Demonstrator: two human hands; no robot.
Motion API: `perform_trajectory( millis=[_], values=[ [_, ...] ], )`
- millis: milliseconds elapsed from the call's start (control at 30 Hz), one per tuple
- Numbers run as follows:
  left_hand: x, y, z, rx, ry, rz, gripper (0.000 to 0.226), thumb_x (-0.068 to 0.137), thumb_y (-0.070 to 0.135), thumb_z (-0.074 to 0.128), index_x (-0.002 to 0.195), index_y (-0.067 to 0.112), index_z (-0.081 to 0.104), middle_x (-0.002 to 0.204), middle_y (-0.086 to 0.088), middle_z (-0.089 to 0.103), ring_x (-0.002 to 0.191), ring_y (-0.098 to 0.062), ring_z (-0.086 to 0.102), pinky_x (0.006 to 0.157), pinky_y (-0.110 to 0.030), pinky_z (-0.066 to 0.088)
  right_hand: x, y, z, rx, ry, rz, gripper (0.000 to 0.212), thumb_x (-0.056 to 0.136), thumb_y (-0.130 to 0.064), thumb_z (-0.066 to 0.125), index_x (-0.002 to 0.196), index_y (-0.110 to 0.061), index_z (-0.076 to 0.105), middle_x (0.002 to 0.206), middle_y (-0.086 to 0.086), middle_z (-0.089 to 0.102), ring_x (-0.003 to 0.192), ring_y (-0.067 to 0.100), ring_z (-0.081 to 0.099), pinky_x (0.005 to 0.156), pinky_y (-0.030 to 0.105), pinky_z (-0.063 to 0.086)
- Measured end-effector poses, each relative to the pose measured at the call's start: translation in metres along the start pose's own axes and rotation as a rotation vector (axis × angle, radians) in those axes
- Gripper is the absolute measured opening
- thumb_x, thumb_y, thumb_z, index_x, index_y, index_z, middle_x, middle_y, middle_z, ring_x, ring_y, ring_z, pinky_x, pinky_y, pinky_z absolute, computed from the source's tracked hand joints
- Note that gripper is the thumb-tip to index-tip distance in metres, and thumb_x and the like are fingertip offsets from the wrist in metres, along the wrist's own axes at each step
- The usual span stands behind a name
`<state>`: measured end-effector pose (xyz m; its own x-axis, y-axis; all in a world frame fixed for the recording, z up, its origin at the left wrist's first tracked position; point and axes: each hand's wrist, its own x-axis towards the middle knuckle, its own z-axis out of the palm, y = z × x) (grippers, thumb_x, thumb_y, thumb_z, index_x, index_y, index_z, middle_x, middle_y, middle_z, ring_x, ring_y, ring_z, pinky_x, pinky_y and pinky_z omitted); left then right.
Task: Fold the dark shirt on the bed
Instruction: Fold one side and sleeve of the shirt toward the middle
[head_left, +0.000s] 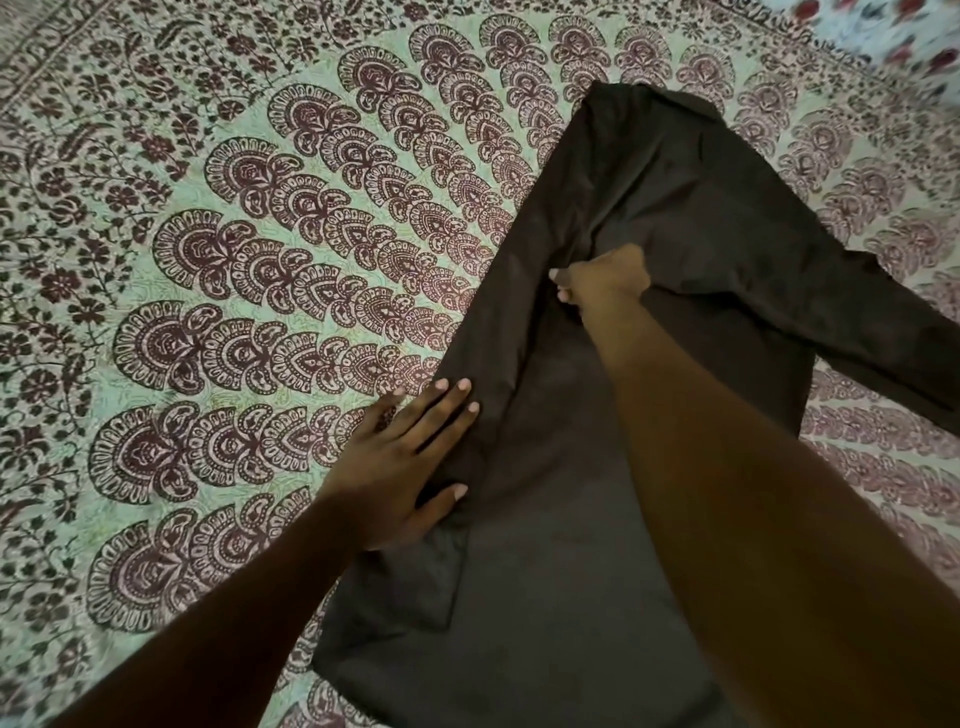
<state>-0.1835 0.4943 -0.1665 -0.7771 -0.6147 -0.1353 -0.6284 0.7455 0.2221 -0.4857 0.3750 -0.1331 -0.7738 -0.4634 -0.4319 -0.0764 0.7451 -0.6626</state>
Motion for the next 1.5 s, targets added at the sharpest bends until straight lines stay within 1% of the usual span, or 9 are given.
perform_trajectory(
  millis=[233, 367, 467, 900, 1000, 1100, 1233, 1400, 1500],
  values=[
    [0.0, -0.001, 0.001, -0.007, 0.005, 0.005, 0.087, 0.095, 0.064, 0.045, 0.167, 0.025, 0.016, 0.176, 0.004, 0.004, 0.162, -0.014, 0.006, 0.125, -0.048, 0.022, -0.001, 0.015, -0.011, -0.024, 0.097, -0.024, 0.044, 0.078, -0.016, 0.089, 0.099, -0.014, 0.05, 0.126, 0.017, 0.062, 0.081, 0.025, 0.074, 0.076, 0.037, 0.063],
    [0.0, -0.001, 0.0, -0.01, 0.01, 0.015, 0.087, 0.095, 0.064, 0.046, 0.167, 0.023, 0.017, 0.176, 0.003, 0.005, 0.162, -0.015, 0.006, 0.125, -0.048, 0.021, -0.035, 0.022, -0.011, -0.427, 0.154, -0.503, 0.043, 0.089, -0.019, 0.075, 0.125, -0.009, 0.055, 0.13, 0.017, 0.057, 0.122, 0.038, 0.056, 0.1, 0.044, 0.049],
    [-0.005, 0.0, -0.001, -0.015, -0.019, 0.032, 0.088, 0.094, 0.064, 0.046, 0.166, 0.022, 0.019, 0.176, 0.0, 0.005, 0.162, -0.017, 0.006, 0.126, -0.051, 0.021, -0.061, 0.047, -0.003, -0.646, -0.08, -0.952, 0.036, 0.092, -0.027, 0.067, 0.121, -0.006, 0.062, 0.127, 0.021, 0.055, 0.118, 0.043, 0.053, 0.097, 0.05, 0.05],
    [-0.135, 0.013, 0.019, -0.057, -0.11, 0.404, 0.074, 0.1, 0.051, 0.049, 0.163, 0.017, 0.032, 0.175, -0.005, 0.015, 0.161, -0.027, 0.014, 0.125, -0.052, 0.021, -0.154, 0.165, -0.017, -0.991, -0.485, -1.537, 0.07, 0.108, -0.053, 0.04, 0.163, -0.011, 0.031, 0.173, 0.014, 0.017, 0.162, 0.031, 0.011, 0.129, 0.05, 0.02],
    [-0.139, 0.006, 0.017, -0.145, 0.006, 0.484, 0.047, 0.097, 0.037, 0.06, 0.139, 0.017, 0.061, 0.159, -0.007, 0.048, 0.143, -0.027, 0.05, 0.114, -0.046, 0.039, -0.147, 0.145, -0.008, -0.953, -0.343, -1.329, 0.076, 0.105, -0.062, 0.038, 0.165, -0.018, 0.026, 0.174, 0.013, 0.012, 0.162, 0.033, 0.007, 0.129, 0.053, 0.015],
    [-0.105, -0.005, -0.001, -0.301, 0.232, 0.223, 0.029, 0.096, 0.02, 0.057, 0.119, 0.007, 0.069, 0.132, -0.015, 0.066, 0.112, -0.033, 0.065, 0.094, -0.046, 0.051, -0.16, 0.15, 0.003, -1.014, -0.348, -1.282, 0.085, 0.101, -0.071, 0.034, 0.167, -0.018, 0.02, 0.175, 0.014, 0.007, 0.162, 0.037, 0.001, 0.128, 0.059, 0.013],
    [-0.045, -0.016, -0.029, -0.248, 0.275, -0.098, 0.045, 0.099, 0.022, 0.047, 0.141, 0.011, 0.057, 0.155, -0.009, 0.05, 0.138, -0.031, 0.05, 0.109, -0.047, 0.041, -0.222, 0.202, -0.013, -0.966, -0.483, -1.421, 0.079, 0.104, -0.065, 0.04, 0.165, -0.017, 0.025, 0.174, 0.015, 0.011, 0.161, 0.037, 0.007, 0.128, 0.059, 0.016],
    [-0.064, 0.002, 0.003, -0.005, -0.059, 0.064, 0.073, 0.105, 0.053, 0.034, 0.166, 0.017, 0.017, 0.176, -0.002, 0.004, 0.162, -0.021, 0.004, 0.127, -0.051, 0.017, -0.242, 0.219, -0.049, -0.796, -0.374, -1.51, 0.048, 0.107, -0.035, 0.051, 0.14, -0.003, 0.063, 0.153, 0.018, 0.054, 0.143, 0.033, 0.051, 0.121, 0.056, 0.037],
    [-0.115, 0.014, 0.017, 0.008, -0.132, 0.115, 0.081, 0.104, 0.06, 0.034, 0.167, 0.016, 0.009, 0.176, -0.003, -0.003, 0.162, -0.021, -0.001, 0.128, -0.052, 0.018, -0.214, 0.195, -0.05, -0.622, -0.196, -1.306, 0.046, 0.103, -0.024, 0.058, 0.14, 0.003, 0.061, 0.152, 0.02, 0.054, 0.145, 0.035, 0.049, 0.117, 0.06, 0.04]
  ],
)
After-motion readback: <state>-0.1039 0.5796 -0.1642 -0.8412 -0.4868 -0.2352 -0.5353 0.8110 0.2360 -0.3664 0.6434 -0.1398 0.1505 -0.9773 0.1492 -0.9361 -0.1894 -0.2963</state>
